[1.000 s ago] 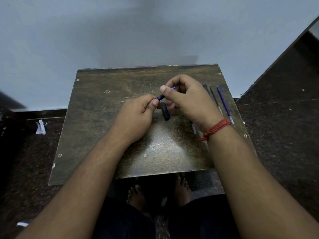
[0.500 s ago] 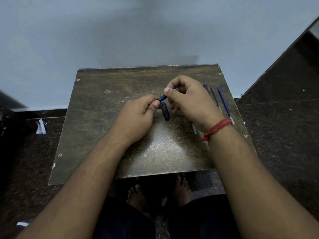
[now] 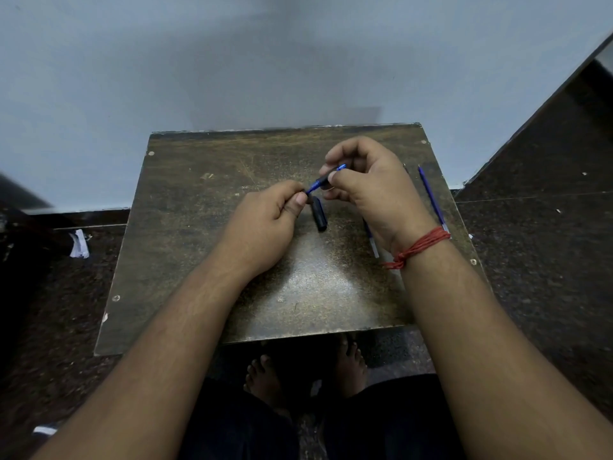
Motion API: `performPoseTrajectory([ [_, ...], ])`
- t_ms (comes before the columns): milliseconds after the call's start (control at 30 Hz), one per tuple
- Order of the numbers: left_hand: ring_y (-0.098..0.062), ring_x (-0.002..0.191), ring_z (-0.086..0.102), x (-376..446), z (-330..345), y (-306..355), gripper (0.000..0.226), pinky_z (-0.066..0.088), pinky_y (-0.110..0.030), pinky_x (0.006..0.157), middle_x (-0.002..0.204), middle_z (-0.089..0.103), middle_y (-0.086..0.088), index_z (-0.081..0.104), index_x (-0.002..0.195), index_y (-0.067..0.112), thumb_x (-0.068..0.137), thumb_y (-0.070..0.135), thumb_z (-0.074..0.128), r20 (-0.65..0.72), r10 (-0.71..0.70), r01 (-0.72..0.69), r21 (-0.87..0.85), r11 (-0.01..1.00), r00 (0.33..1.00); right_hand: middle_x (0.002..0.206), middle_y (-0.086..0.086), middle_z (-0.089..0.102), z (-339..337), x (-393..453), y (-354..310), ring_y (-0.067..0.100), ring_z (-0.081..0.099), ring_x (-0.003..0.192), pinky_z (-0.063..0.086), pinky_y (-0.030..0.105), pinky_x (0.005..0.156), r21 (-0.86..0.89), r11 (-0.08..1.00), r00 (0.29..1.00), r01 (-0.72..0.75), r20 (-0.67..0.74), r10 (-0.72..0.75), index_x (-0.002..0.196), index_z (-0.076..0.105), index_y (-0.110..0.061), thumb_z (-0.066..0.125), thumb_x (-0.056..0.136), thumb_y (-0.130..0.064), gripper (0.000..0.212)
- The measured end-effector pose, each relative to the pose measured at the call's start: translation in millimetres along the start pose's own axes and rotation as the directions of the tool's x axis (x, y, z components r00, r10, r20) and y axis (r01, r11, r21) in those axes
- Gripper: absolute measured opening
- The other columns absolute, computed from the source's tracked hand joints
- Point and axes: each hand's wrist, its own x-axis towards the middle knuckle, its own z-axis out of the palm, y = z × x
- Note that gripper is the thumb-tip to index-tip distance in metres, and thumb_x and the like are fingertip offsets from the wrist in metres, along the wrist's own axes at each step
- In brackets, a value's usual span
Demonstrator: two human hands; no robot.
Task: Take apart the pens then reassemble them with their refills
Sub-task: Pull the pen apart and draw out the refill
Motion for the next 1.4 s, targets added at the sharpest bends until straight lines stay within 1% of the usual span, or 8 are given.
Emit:
performPoseTrajectory([
  [267,0.0,0.068,0.054,-1,0,1,0.024,0.039,-0.024,0.06,0.075,0.061,0.011,0.063,0.121,0.028,0.103,0.026,0.048,0.001,0.001,-0.001,-0.049,0.999,1.0,0.095,0.016,0.07,2,-2,-3,0.022,0.072,0.081,0.059,0.033,0.073,0.026,1.0,1.0,-0.013,0.008,0.013,0.096,0.061,-0.01,0.058,0.09,0.008,0.019],
  [400,-0.005,0.061,0.051,0,0,-1,0.022,0.034,-0.014,0.054,0.072,0.062,0.003,0.064,0.117,0.026,0.103,0.027,0.048,-0.025,-0.015,0.014,-0.043,0.999,1.0,0.085,0.009,0.065,1,1,-2,0.021,0.07,0.074,0.06,0.036,0.072,0.084,0.996,0.993,0.016,-0.119,-0.006,0.098,0.06,-0.009,0.06,0.093,0.001,0.011],
  [600,-0.004,0.055,0.047,1,2,-2,0.019,0.037,-0.024,0.055,0.061,0.052,0.01,0.066,0.111,0.026,0.101,0.023,0.05,-0.103,-0.008,0.002,-0.056,0.998,0.995,0.092,0.015,0.057,-5,6,-10,0.023,0.071,0.073,0.06,0.037,0.07,0.357,0.925,0.941,0.131,-0.339,-0.002,0.103,0.051,-0.006,0.053,0.095,0.004,0.013],
  [700,0.0,0.053,0.046,2,1,-4,0.019,0.031,-0.013,0.051,0.058,0.05,0.012,0.067,0.108,0.026,0.101,0.022,0.051,-0.152,-0.029,0.018,-0.073,0.997,0.988,0.093,0.014,0.055,-12,8,-15,0.024,0.069,0.071,0.06,0.038,0.069,0.389,0.896,0.894,0.216,-0.448,-0.022,0.104,0.047,-0.009,0.052,0.094,0.005,0.018],
  [833,0.006,0.051,0.046,3,2,-6,0.018,0.028,-0.01,0.048,0.053,0.048,0.018,0.068,0.107,0.026,0.101,0.022,0.05,-0.216,-0.071,0.052,-0.09,0.995,0.974,0.082,-0.002,0.059,-16,6,-9,0.019,0.067,0.066,0.06,0.042,0.066,-0.196,0.967,0.886,0.161,-0.403,-0.23,0.103,0.045,-0.019,0.062,0.089,-0.008,0.025],
  [967,0.006,0.051,0.046,3,1,-7,0.019,0.029,-0.009,0.047,0.055,0.052,0.021,0.067,0.107,0.026,0.101,0.023,0.05,-0.228,-0.086,0.063,-0.108,0.992,0.97,0.086,-0.001,0.064,-3,-1,-2,0.018,0.061,0.081,0.047,0.029,0.072,-0.732,0.675,0.969,0.09,-0.091,-0.228,0.098,0.057,-0.015,0.069,0.089,-0.019,0.015],
  [1133,0.0,0.051,0.044,3,2,-8,0.018,0.031,-0.017,0.049,0.057,0.05,0.012,0.065,0.104,0.031,0.101,0.024,0.049,-0.233,-0.091,0.066,-0.115,0.991,0.968,0.094,0.002,0.06,9,-6,5,0.021,0.058,0.087,0.047,0.033,0.072,-0.859,0.503,0.992,0.096,0.039,-0.122,0.1,0.054,-0.016,0.063,0.093,-0.02,0.012],
  [1400,0.003,0.05,0.045,3,1,-8,0.019,0.028,-0.013,0.048,0.058,0.054,0.029,0.066,0.108,0.026,0.102,0.024,0.048,-0.223,-0.083,0.056,-0.126,0.99,0.971,0.098,0.002,0.059,13,-6,6,0.02,0.056,0.09,0.04,0.03,0.071,-0.877,0.473,0.994,0.087,0.048,-0.095,0.101,0.054,-0.015,0.06,0.095,-0.023,0.012],
])
